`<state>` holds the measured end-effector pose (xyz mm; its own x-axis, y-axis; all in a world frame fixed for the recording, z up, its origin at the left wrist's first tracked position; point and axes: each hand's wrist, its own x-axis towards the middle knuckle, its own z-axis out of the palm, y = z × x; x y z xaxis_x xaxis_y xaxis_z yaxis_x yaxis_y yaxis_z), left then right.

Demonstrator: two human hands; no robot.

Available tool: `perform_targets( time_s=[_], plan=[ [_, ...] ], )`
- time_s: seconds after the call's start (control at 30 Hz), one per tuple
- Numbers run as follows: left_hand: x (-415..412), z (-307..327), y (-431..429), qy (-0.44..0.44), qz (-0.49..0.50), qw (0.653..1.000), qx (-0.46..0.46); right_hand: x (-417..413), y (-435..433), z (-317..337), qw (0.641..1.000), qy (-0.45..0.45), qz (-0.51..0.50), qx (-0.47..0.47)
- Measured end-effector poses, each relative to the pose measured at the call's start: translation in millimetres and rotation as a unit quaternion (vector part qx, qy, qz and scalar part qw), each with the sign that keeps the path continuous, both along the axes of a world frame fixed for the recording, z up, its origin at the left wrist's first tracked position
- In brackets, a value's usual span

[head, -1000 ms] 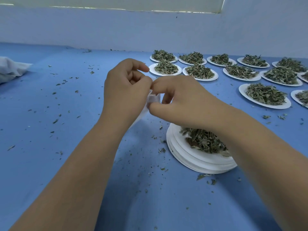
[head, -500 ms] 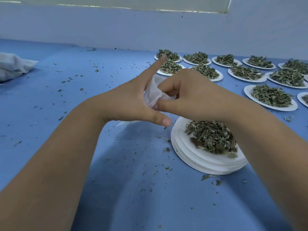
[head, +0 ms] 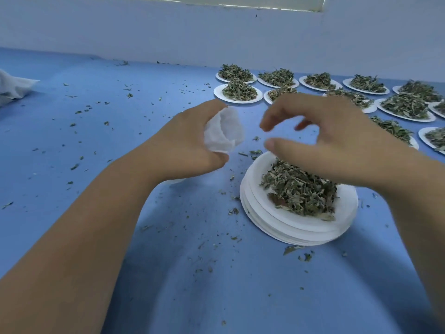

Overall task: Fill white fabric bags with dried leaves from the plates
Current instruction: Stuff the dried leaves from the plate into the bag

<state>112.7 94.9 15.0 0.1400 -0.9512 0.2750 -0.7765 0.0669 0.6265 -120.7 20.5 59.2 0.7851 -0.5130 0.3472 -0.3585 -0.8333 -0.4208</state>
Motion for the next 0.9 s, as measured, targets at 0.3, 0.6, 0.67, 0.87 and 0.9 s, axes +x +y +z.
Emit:
perform_targets(
  time_s=[0.3,0.6,0.67,0.87,0.9],
  plan=[
    [-34,3,-1,-0.082,-0.032,0.995,0.049,-45,-7,-31,0.989,0.145,-0.017,0.001],
    [-57,11,-8,-0.222,-0.002,0.971,0.092,-51,-15,-13,0.998,-0.008,-0.063,0.012],
    [-63,14,-11,-0.241,-0.006,0.967,0.085,-48,-13,-11,0.998,-0.025,-0.056,0.013],
    [-77,16,-18,-0.186,-0.025,0.979,0.076,-42,-13,-17,0.994,-0.059,-0.078,0.044],
    [-80,15,-19,-0.182,-0.027,0.980,0.073,-42,-13,-19,0.993,-0.073,-0.088,0.042]
  ],
)
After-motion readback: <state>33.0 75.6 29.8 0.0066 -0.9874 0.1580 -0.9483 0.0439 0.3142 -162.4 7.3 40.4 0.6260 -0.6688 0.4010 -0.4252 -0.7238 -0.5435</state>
